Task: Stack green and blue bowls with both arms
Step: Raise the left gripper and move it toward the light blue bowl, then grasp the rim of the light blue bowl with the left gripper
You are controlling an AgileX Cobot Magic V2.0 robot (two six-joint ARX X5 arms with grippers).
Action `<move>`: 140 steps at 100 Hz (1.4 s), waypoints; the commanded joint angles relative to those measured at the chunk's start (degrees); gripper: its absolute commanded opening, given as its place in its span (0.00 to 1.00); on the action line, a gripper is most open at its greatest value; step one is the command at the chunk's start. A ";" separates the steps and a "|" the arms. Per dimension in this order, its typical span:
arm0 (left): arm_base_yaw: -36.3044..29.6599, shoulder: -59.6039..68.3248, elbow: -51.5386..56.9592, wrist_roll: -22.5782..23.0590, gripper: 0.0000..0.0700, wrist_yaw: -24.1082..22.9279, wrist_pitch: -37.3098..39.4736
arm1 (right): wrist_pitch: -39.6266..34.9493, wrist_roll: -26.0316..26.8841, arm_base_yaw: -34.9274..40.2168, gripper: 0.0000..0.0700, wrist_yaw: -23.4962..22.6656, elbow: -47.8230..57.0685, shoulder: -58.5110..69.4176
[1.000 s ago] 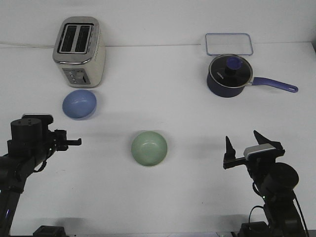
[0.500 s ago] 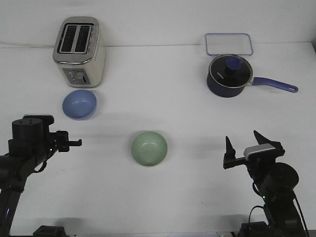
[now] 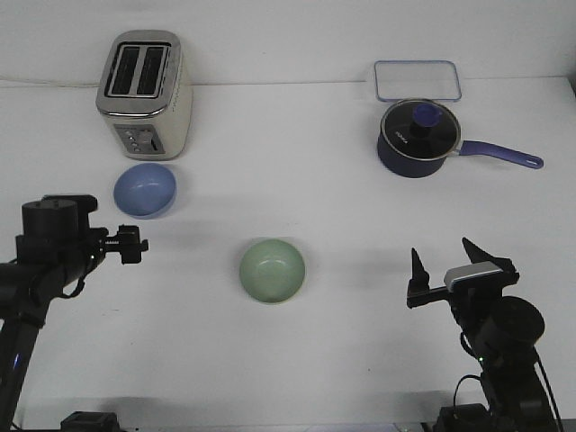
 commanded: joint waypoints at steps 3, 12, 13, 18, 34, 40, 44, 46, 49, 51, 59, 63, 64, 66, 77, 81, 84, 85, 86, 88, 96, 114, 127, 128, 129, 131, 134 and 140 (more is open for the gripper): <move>1.31 5.09 4.70 0.59 0.67 -0.13 0.44 | 0.70 0.57 0.11 0.91 0.02 0.09 0.22; 3.04 10.80 9.25 1.40 0.67 -0.13 0.59 | 0.70 0.57 0.11 0.91 0.02 0.09 0.22; 3.23 11.43 9.75 1.42 0.67 -0.13 0.59 | 0.70 0.57 0.11 0.91 0.02 0.09 0.22; 4.13 14.75 12.33 1.70 0.67 -0.13 0.57 | 0.70 0.57 0.11 0.91 0.02 0.09 0.22; 6.08 24.50 18.84 3.50 0.67 -0.13 0.55 | 0.70 0.55 0.11 0.91 0.04 0.09 0.24; 6.71 27.74 20.37 3.61 0.67 -0.13 0.77 | 0.70 0.55 0.11 0.91 0.02 0.09 0.24; 7.08 29.70 21.14 3.85 0.67 -0.13 1.16 | 0.70 0.55 0.11 0.91 0.02 0.09 0.24; 7.23 30.62 21.35 4.00 0.67 -0.13 1.55 | 0.70 0.57 0.11 0.91 0.02 0.09 0.22; 7.48 31.95 21.64 4.20 0.67 -0.11 2.10 | 0.70 0.55 0.11 0.91 0.04 0.09 0.24; 7.58 32.79 21.79 4.44 0.67 -0.11 2.38 | 0.70 0.57 0.11 0.91 0.02 0.09 0.24; 8.11 35.80 21.81 4.70 0.67 -0.11 3.74 | 0.70 0.55 0.11 0.91 0.04 0.09 0.24; 8.46 37.22 21.81 4.70 0.67 -0.11 4.22 | 0.70 0.57 0.11 0.91 0.02 0.09 0.24; 8.55 37.51 21.81 4.72 0.67 -0.11 4.31 | 0.70 0.57 0.11 0.91 0.04 0.09 0.24; 8.66 38.18 21.81 4.70 0.67 -0.09 4.44 | 0.70 0.55 0.11 0.91 0.04 0.09 0.24; 9.18 41.81 21.81 4.72 0.67 0.66 5.49 | 0.70 0.57 0.11 0.91 0.02 0.09 0.24; 9.31 43.04 21.81 4.70 0.67 1.77 5.88 | 0.70 0.57 0.11 0.91 0.02 0.09 0.24; 9.35 43.91 21.81 4.70 0.67 2.40 6.27 | 0.70 0.57 0.11 0.91 0.02 0.09 0.24; 9.38 44.19 21.81 4.70 0.66 2.60 6.40 | 0.70 0.57 0.11 0.91 0.02 0.09 0.24; 9.38 44.48 21.81 4.70 0.66 2.82 6.54 | 0.70 0.57 0.11 0.91 0.02 0.09 0.24; 9.46 44.94 21.81 4.70 0.66 3.13 6.71 | 0.70 0.57 0.11 0.91 0.02 0.09 0.24; 9.51 46.60 21.81 4.70 0.66 3.50 7.65 | 0.70 0.57 0.11 0.91 0.02 0.09 0.24; 9.51 48.87 21.81 4.55 0.66 3.54 9.07 | 0.70 0.57 0.11 0.91 0.02 0.09 0.24; 9.51 49.11 21.81 4.57 0.44 3.54 9.03 | 0.70 0.57 0.11 0.91 0.02 0.09 0.22; 9.51 49.11 21.81 4.57 0.40 3.54 9.03 | 0.70 0.57 0.11 0.91 0.02 0.09 0.24; 9.53 49.11 21.81 4.57 0.36 3.54 9.05 | 0.70 0.57 0.11 0.91 0.00 0.09 0.24; 9.51 49.11 21.84 4.57 0.27 3.54 9.07 | 0.70 0.57 0.11 0.91 0.00 0.09 0.24; 9.51 49.09 21.84 4.57 0.14 3.54 9.07 | 0.70 0.57 0.11 0.91 0.02 0.09 0.24; 9.51 49.07 21.84 4.55 0.00 3.54 9.05 | 0.70 0.57 0.11 0.91 0.02 0.09 0.24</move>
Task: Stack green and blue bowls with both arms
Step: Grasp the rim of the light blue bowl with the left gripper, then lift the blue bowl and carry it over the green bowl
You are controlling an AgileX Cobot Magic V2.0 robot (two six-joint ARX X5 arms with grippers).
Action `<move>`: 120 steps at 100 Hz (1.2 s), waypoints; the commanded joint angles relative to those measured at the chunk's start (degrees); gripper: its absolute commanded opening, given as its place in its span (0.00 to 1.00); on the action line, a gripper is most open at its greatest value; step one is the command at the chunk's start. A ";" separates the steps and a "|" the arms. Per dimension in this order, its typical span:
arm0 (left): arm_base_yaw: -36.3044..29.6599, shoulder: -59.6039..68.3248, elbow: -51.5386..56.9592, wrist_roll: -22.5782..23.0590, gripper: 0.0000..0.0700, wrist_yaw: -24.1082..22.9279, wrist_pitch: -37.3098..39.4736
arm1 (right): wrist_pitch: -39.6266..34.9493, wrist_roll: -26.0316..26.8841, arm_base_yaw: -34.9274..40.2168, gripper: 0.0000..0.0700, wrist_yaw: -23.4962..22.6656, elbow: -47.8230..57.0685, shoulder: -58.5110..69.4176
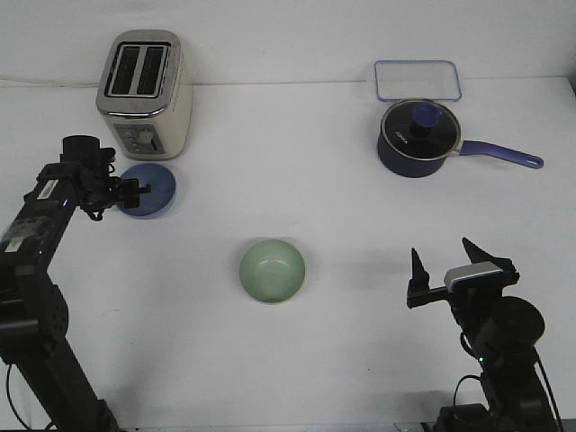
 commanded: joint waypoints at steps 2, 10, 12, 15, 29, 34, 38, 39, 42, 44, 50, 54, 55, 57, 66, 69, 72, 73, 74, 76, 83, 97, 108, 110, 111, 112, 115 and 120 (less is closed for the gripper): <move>0.15 1.62 1.33 0.11 0.01 0.28 0.07 | 0.70 0.57 0.11 0.91 0.02 0.09 0.24; 0.17 1.51 1.33 -0.04 0.01 0.28 0.04 | 0.70 0.57 0.11 0.91 0.02 0.09 0.24; 0.17 1.36 1.33 -0.15 0.01 0.28 -0.07 | 0.70 0.57 0.11 0.91 0.02 0.09 0.24; 0.17 1.09 1.33 -0.15 0.01 0.28 -0.37 | 0.70 0.57 0.11 0.91 0.02 0.09 0.24; 0.15 -1.73 1.33 -0.70 0.01 1.33 -1.79 | 0.70 0.57 0.11 0.91 0.02 0.09 0.24; 0.15 -3.39 1.33 -1.36 0.01 3.65 -2.16 | 0.70 0.57 0.11 0.91 0.02 0.09 0.24; 0.15 -4.87 1.33 -1.68 0.01 6.25 -2.38 | 0.70 0.57 0.11 0.91 0.02 0.09 0.24; 0.15 -5.22 1.33 -1.68 0.01 6.97 -2.45 | 0.70 0.57 0.11 0.91 0.02 0.09 0.24; 0.15 -6.38 1.33 -1.86 0.01 9.16 -2.62 | 0.70 0.57 0.11 0.91 0.02 0.09 0.24; 0.15 -7.13 1.33 -2.16 0.01 10.54 -2.80 | 0.70 0.57 0.11 0.91 0.02 0.09 0.24; 0.04 -9.46 1.33 -3.19 0.01 13.75 -3.43 | 0.70 0.57 0.11 0.91 0.02 0.09 0.24; -0.31 -11.04 1.33 -3.30 0.01 15.15 -4.22 | 0.70 0.57 0.11 0.91 0.02 0.09 0.24; -0.42 -11.41 1.33 -3.32 0.01 15.34 -4.42 | 0.70 0.57 0.11 0.91 0.02 0.09 0.24; -0.68 -12.13 1.33 -3.41 0.01 15.47 -4.90 | 0.70 0.57 0.11 0.91 0.00 0.09 0.24; -2.21 -15.02 1.31 -4.35 0.01 15.47 -8.02 | 0.70 0.57 0.11 0.91 0.02 0.09 0.24; -2.91 -15.87 1.27 -4.44 0.01 15.45 -9.29 | 0.70 0.57 0.11 0.91 0.02 0.09 0.24; -3.67 -16.66 1.20 -4.44 0.01 15.45 -10.43 | 0.70 0.57 0.11 0.91 0.02 0.09 0.24; -3.98 -16.90 1.16 -4.44 0.01 15.45 -10.75 | 0.70 0.57 0.11 0.91 0.02 0.09 0.24; -4.31 -17.14 1.09 -4.44 0.01 15.45 -11.08 | 0.70 0.57 0.11 0.91 0.02 0.09 0.24; -5.01 -17.57 1.03 -4.44 0.01 15.45 -11.67 | 0.70 0.57 0.11 0.91 0.02 0.09 0.24; -7.76 -18.93 0.46 -4.44 0.01 15.45 -12.63 | 0.70 0.57 0.11 0.91 0.02 0.09 0.24; -14.36 -19.47 0.13 -4.33 0.01 15.43 -14.71 | 0.72 0.57 0.11 0.91 0.02 0.09 0.24; -19.47 -19.45 -0.17 -4.20 0.01 15.37 -14.64 | 0.70 0.57 0.11 0.91 0.02 0.09 0.24; -20.31 -19.45 -0.20 -4.20 0.01 15.37 -14.64 | 0.70 0.57 0.11 0.91 0.02 0.09 0.24; -20.72 -19.45 -0.20 -4.20 0.01 15.37 -14.64 | 0.70 0.57 0.11 0.91 0.02 0.09 0.24; -21.14 -19.45 -0.20 -4.20 0.01 15.37 -14.62 | 0.70 0.57 0.11 0.91 0.02 0.09 0.24; -22.32 -19.45 -0.20 -4.22 0.01 15.37 -14.62 | 0.70 0.57 0.11 0.91 0.02 0.09 0.24; -24.04 -19.45 -0.20 -4.22 0.01 15.34 -14.56 | 0.70 0.57 0.11 0.91 0.02 0.09 0.24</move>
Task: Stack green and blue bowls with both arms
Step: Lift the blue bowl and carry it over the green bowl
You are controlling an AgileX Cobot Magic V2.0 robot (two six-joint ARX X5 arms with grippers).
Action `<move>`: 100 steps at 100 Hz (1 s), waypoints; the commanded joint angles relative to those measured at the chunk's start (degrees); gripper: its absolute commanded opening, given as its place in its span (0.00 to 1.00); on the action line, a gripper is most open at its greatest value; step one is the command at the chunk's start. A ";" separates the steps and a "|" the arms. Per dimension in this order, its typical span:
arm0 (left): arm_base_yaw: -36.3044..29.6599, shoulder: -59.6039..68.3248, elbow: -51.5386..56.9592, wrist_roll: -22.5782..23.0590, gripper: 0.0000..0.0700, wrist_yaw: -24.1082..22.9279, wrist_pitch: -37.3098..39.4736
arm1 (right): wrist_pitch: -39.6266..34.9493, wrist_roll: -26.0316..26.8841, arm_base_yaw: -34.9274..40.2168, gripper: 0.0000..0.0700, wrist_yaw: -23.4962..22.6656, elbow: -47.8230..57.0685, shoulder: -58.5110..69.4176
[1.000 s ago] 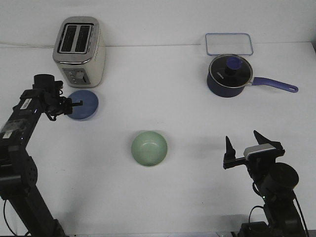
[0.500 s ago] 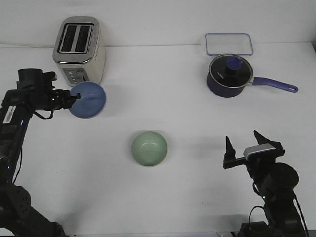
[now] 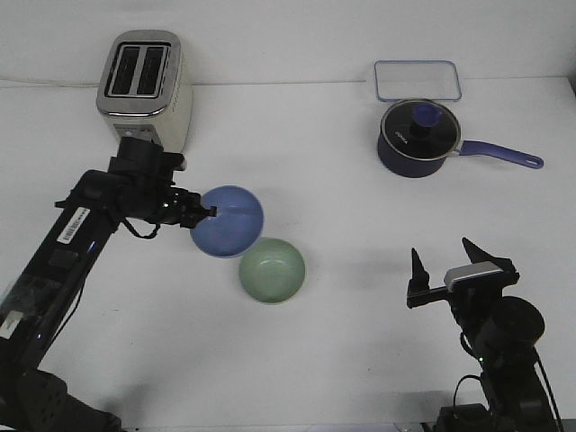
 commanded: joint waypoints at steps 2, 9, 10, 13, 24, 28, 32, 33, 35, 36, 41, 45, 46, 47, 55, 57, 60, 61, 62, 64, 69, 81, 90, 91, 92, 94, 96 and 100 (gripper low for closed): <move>-1.99 0.31 0.76 0.07 0.01 0.33 0.26 | 0.68 0.57 0.11 0.91 0.02 0.09 0.24; -3.76 0.31 0.76 0.02 0.01 0.33 0.33 | 0.68 0.57 0.11 0.91 0.02 0.09 0.24; -3.98 0.33 0.76 0.02 0.01 0.31 0.31 | 0.68 0.57 0.11 0.91 0.02 0.09 0.24; -4.66 0.42 0.76 0.02 0.01 0.31 0.31 | 0.68 0.57 0.11 0.91 0.02 0.09 0.24; -6.64 0.85 0.76 -0.02 0.01 0.09 0.20 | 0.68 0.57 0.11 0.91 0.02 0.09 0.24; -7.19 0.90 0.70 -0.17 0.01 -0.55 0.26 | 0.68 0.57 0.11 0.91 0.02 0.09 0.24; -7.69 0.96 0.61 -0.33 0.01 -1.07 0.42 | 0.68 0.57 0.11 0.91 0.02 0.09 0.24; -7.80 0.96 0.57 -0.33 0.01 -1.18 0.44 | 0.68 0.57 0.11 0.91 0.02 0.09 0.24; -7.98 0.96 0.52 -0.35 0.01 -1.44 0.46 | 0.68 0.57 0.11 0.91 0.02 0.09 0.24; -8.09 0.96 0.50 -0.35 0.01 -1.51 0.46 | 0.68 0.57 0.11 0.91 0.02 0.09 0.24; -8.57 0.96 0.44 -0.33 0.01 -1.66 0.39 | 0.68 0.57 0.11 0.91 0.02 0.09 0.24; -8.90 0.96 0.37 -0.31 0.01 -1.64 0.33 | 0.68 0.57 0.11 0.91 0.02 0.09 0.24; -9.01 0.96 0.35 -0.31 0.01 -1.64 0.33 | 0.68 0.57 0.11 0.91 0.00 0.09 0.24; -9.09 0.96 0.33 -0.33 0.01 -1.64 0.33 | 0.68 0.57 0.11 0.91 0.02 0.09 0.24; -9.64 0.96 0.09 -0.26 0.01 -1.66 0.35 | 0.68 0.57 0.11 0.91 0.00 0.09 0.24; -9.77 0.96 -0.02 -0.22 0.01 -1.73 0.44 | 0.68 0.57 0.11 0.91 0.00 0.09 0.24; -9.99 0.96 -0.24 -0.22 0.01 -1.81 0.70 | 0.68 0.57 0.11 0.91 0.00 0.09 0.22; -10.08 0.96 -0.33 -0.22 0.01 -1.81 0.76 | 0.68 0.57 0.11 0.91 0.02 0.09 0.24; -10.14 0.96 -0.42 -0.22 0.01 -1.84 0.87 | 0.68 0.57 0.11 0.91 0.02 0.09 0.24; -10.25 0.96 -0.61 -0.22 0.01 -1.86 1.11 | 0.68 0.57 0.11 0.91 0.00 0.09 0.24; -10.62 0.96 -1.27 -0.28 0.01 -1.86 1.75 | 0.68 0.57 0.11 0.91 0.02 0.09 0.22; -11.19 0.96 -3.30 -0.57 0.01 -1.92 3.48 | 0.68 0.57 0.11 0.91 0.00 0.09 0.24; -11.34 1.05 -4.20 -1.36 0.01 -2.14 4.68 | 0.68 0.57 0.11 0.91 0.02 0.09 0.24; -11.34 1.07 -4.24 -1.42 0.01 -2.14 4.74 | 0.70 0.57 0.11 0.91 0.00 0.09 0.24; -11.37 1.07 -4.28 -1.49 0.01 -2.14 4.85 | 0.70 0.57 0.11 0.91 0.02 0.09 0.24; -11.39 1.09 -4.31 -1.49 0.01 -2.21 4.96 | 0.68 0.57 0.11 0.91 0.00 0.09 0.24; -11.47 1.16 -4.31 -1.49 0.01 -2.32 5.03 | 0.68 0.57 0.11 0.91 0.00 0.09 0.24; -11.61 1.29 -4.31 -1.51 0.01 -2.47 5.35 | 0.68 0.57 0.11 0.91 0.02 0.09 0.24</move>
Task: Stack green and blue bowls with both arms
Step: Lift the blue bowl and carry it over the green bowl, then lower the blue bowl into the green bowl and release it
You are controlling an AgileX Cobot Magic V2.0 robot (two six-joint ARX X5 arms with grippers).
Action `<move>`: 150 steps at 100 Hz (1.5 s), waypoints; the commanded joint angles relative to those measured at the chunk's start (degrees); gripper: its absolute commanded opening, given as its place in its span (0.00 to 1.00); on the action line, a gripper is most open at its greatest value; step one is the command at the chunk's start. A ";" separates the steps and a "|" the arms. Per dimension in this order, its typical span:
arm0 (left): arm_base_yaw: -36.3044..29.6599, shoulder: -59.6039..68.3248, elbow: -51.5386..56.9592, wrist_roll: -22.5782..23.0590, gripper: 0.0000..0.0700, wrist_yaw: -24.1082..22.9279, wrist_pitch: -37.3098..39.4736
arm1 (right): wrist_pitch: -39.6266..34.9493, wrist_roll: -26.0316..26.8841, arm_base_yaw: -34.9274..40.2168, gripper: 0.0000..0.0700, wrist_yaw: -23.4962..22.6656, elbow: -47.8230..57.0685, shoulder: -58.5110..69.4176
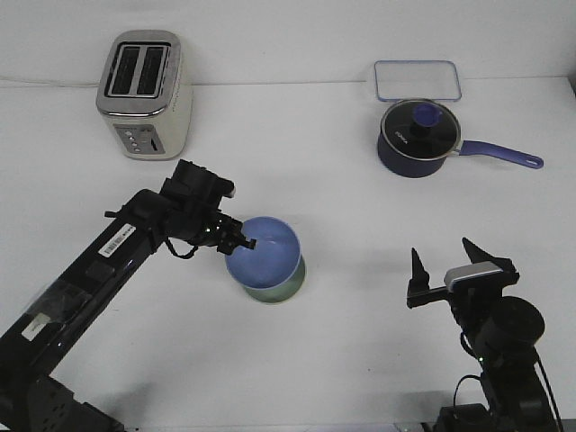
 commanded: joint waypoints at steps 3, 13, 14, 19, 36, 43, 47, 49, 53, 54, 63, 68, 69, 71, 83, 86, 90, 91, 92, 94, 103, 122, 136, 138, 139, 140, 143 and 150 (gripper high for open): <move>-0.57 1.20 0.98 -0.81 0.01 -0.31 0.96 | 0.68 0.57 0.11 0.91 0.02 0.09 0.22; -0.70 1.79 0.96 -0.81 0.01 -0.31 1.51 | 0.68 0.57 0.11 0.91 0.02 0.09 0.22; -0.74 1.92 0.96 -0.81 0.01 -0.31 1.51 | 0.70 0.57 0.11 0.91 0.00 0.09 0.22; -1.07 2.62 0.98 -0.85 0.01 -0.31 1.40 | 0.68 0.57 0.11 0.91 0.02 0.09 0.22; -1.73 5.68 0.98 -0.81 0.01 -0.33 0.68 | 0.68 0.57 0.11 0.91 0.00 0.09 0.22; -2.19 6.71 0.98 -0.81 0.01 -0.33 0.61 | 0.68 0.57 0.11 0.91 0.02 0.09 0.22; -2.43 7.08 0.98 -0.81 0.01 -0.33 0.61 | 0.68 0.57 0.11 0.91 0.02 0.09 0.22; -2.54 7.17 0.98 -0.79 0.01 -0.33 0.63 | 0.68 0.57 0.11 0.91 0.02 0.09 0.22; -2.78 7.32 0.98 -0.76 0.01 -0.35 0.66 | 0.68 0.57 0.11 0.91 0.02 0.09 0.22; -2.82 7.37 0.98 -0.76 0.01 -0.35 0.70 | 0.68 0.57 0.11 0.91 0.02 0.09 0.22; -3.21 7.43 0.96 -0.74 0.01 -0.87 1.03 | 0.68 0.57 0.11 0.91 0.02 0.09 0.22; -3.30 7.43 0.98 -0.72 0.02 -1.66 1.05 | 0.68 0.57 0.11 0.91 0.02 0.09 0.20; -3.30 7.43 0.98 -0.72 0.02 -1.81 1.05 | 0.68 0.57 0.11 0.91 0.02 0.09 0.22; -3.30 7.43 0.98 -0.72 0.02 -2.01 1.05 | 0.68 0.57 0.11 0.91 0.02 0.09 0.22; -3.30 7.45 0.98 -0.72 0.03 -2.54 1.05 | 0.68 0.57 0.11 0.91 0.02 0.09 0.22; -3.30 7.45 0.98 -0.74 0.06 -2.54 1.05 | 0.68 0.57 0.11 0.91 0.02 0.09 0.22; -3.28 7.45 0.98 -0.74 0.14 -2.54 1.01 | 0.68 0.57 0.11 0.91 0.02 0.09 0.20; -3.28 7.45 0.98 -0.74 0.16 -2.54 0.98 | 0.68 0.57 0.11 0.91 0.02 0.09 0.22; -3.28 7.45 0.98 -0.74 0.18 -2.54 0.94 | 0.68 0.57 0.11 0.91 0.02 0.09 0.22; -3.28 7.45 0.98 -0.72 0.22 -2.54 0.87 | 0.68 0.57 0.11 0.91 0.02 0.09 0.22; -3.30 7.45 0.98 -0.74 0.35 -2.54 0.83 | 0.68 0.57 0.11 0.91 0.02 0.09 0.22; -3.34 7.43 1.01 -0.46 0.57 -2.51 0.85 | 0.68 0.57 0.11 0.91 0.02 0.09 0.22; -2.71 6.58 1.05 -0.20 0.62 -2.51 1.09 | 0.68 0.57 0.11 0.91 0.02 0.09 0.22; -2.54 6.32 1.05 -0.11 0.62 -2.51 1.25 | 0.68 0.57 0.11 0.91 0.02 0.09 0.22; -2.43 6.16 1.05 -0.09 0.62 -2.51 1.27 | 0.68 0.57 0.11 0.91 0.02 0.09 0.22; -2.32 5.95 1.07 -0.09 0.62 -2.51 1.29 | 0.68 0.57 0.11 0.91 0.02 0.09 0.22; -1.99 5.35 1.07 -0.07 0.62 -2.51 1.38 | 0.68 0.57 0.11 0.91 0.02 0.09 0.22; -0.90 3.63 1.09 -0.02 0.62 -2.56 1.53 | 0.68 0.57 0.11 0.91 0.02 0.09 0.22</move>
